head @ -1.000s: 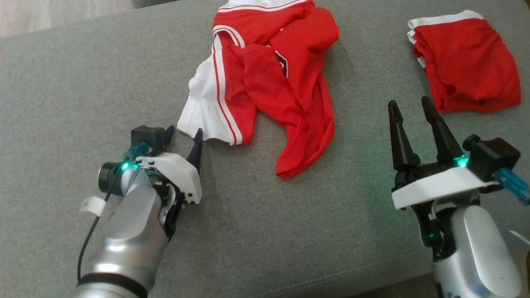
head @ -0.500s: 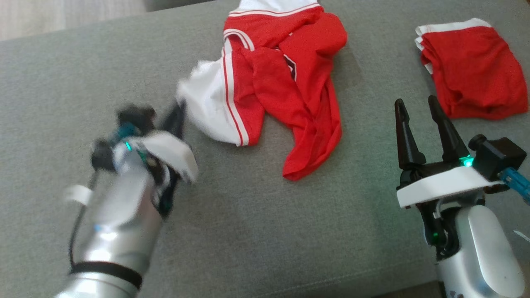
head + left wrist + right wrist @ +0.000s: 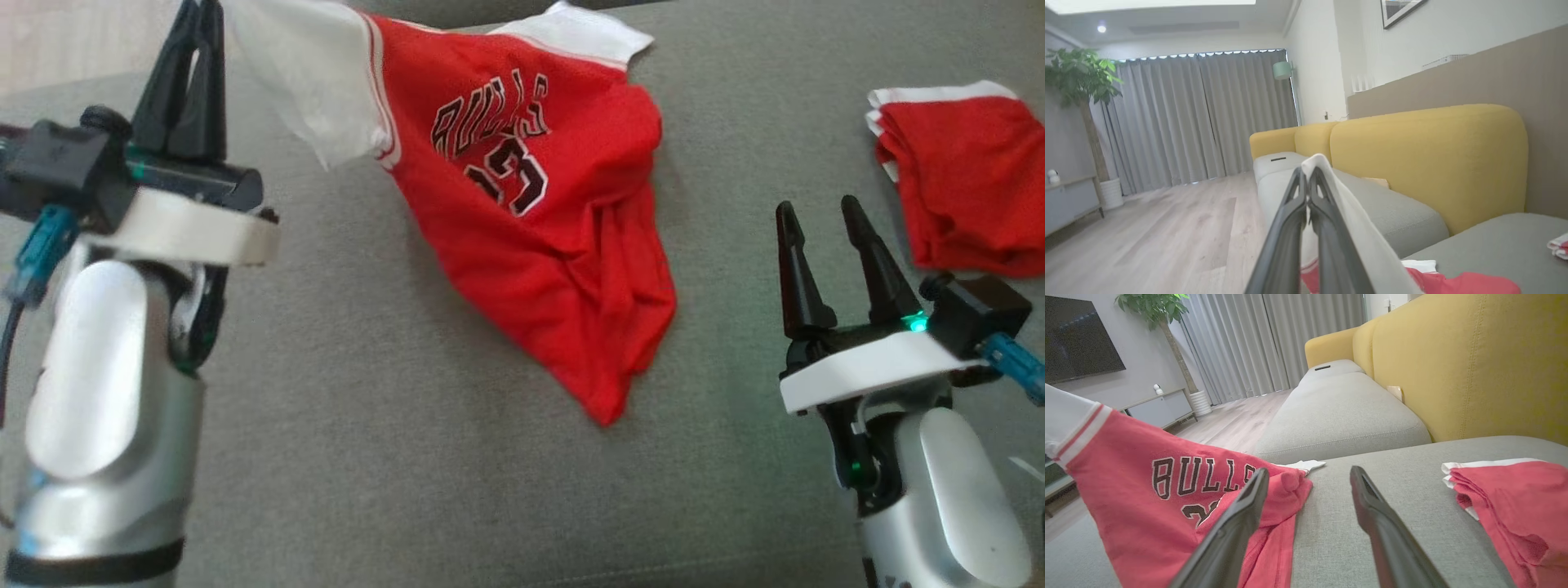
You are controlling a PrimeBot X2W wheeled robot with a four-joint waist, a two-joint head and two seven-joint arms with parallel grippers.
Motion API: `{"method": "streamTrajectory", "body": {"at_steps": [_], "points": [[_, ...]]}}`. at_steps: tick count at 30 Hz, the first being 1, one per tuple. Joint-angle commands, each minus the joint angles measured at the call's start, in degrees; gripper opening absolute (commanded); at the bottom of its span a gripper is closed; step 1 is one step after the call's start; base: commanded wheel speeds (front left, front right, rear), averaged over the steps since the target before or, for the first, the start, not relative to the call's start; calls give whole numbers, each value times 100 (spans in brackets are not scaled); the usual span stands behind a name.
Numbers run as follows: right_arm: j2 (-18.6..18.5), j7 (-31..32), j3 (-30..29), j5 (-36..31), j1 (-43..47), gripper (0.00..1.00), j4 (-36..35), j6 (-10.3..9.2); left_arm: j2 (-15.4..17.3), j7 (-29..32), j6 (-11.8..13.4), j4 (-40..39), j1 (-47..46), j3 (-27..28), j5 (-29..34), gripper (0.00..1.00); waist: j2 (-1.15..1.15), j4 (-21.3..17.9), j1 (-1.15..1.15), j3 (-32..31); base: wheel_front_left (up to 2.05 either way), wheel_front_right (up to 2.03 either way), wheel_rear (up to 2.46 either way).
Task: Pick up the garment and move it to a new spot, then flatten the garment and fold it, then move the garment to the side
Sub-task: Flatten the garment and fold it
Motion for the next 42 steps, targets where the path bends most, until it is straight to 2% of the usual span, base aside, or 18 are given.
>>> {"method": "streamTrajectory", "body": {"at_steps": [1, 5, 10, 19, 22, 23, 24, 25, 29, 33, 35, 36, 37, 42], "points": [[26, -13, 146, 14, -16, 100, -162, -4, 281, -29, -33, -283, -24, 184, 120, 0, 0, 68, 0, -33, 0, 0, 0], [26, -13, 151, 28, 24, 100, -127, -4, 690, -29, -146, -424, 506, -8, 440, 0, 0, 208, 0, -80, 0, 0, 0], [26, -10, 171, 53, 78, 100, -92, -4, 929, -29, -118, 130, 1155, 108, 436, 0, 0, 366, 0, -143, 0, 0, 0], [26, 44, 207, 50, 142, 100, -46, -4, 726, -29, 371, 648, 1743, 427, 404, 0, 0, 498, 0, -256, 0, 0, 0], [26, 64, 217, 52, 171, 100, -32, -4, 635, -29, 433, 900, 1845, 478, 354, 0, 0, 508, 0, -310, 0, 0, 0], [26, 70, 219, 53, 180, 100, -30, -4, 607, -29, 464, 951, 1852, 504, 341, 46, 0, 510, 0, -324, 0, 0, 0], [26, 70, 219, 53, 180, 100, -30, -4, 607, -29, 464, 951, 1852, 504, 341, 46, 0, 510, 0, -324, 0, 0, 0], [26, 76, 220, 55, 188, 100, -29, -4, 583, -29, 492, 987, 1850, 547, 315, 100, 0, 513, 0, -338, 0, 0, 0], [26, 69, 217, 62, 241, 100, -38, -4, 423, -29, 645, 889, 1847, 735, 221, 100, 0, 536, 0, -400, 0, 0, 0], [26, 17, 236, 149, 395, 100, -43, -4, 118, -29, 732, 362, 1918, 1007, 1, 100, 0, 558, 0, -463, 0, 0, 0], [26, 24, 252, 236, 506, 100, -18, -4, -85, -29, 700, 32, 1982, 1146, -144, 100, 0, 578, 0, -486, 0, 0, 0], [26, 115, 316, 384, 655, 100, 47, -4, -366, -29, 624, -265, 2055, 1322, -389, 100, 0, 610, 0, -506, 0, 0, 0], [26, 177, 378, 476, 733, 100, 87, -4, -471, -29, 585, -381, 2100, 1403, -492, 100, 0, 621, 0, -513, 0, 0, 0], [26, 490, 660, 749, 1027, 100, 343, -4, -715, -29, 456, -735, 2354, 1368, -488, 100, 0, 660, 0, -559, 0, 0, 0]]}}
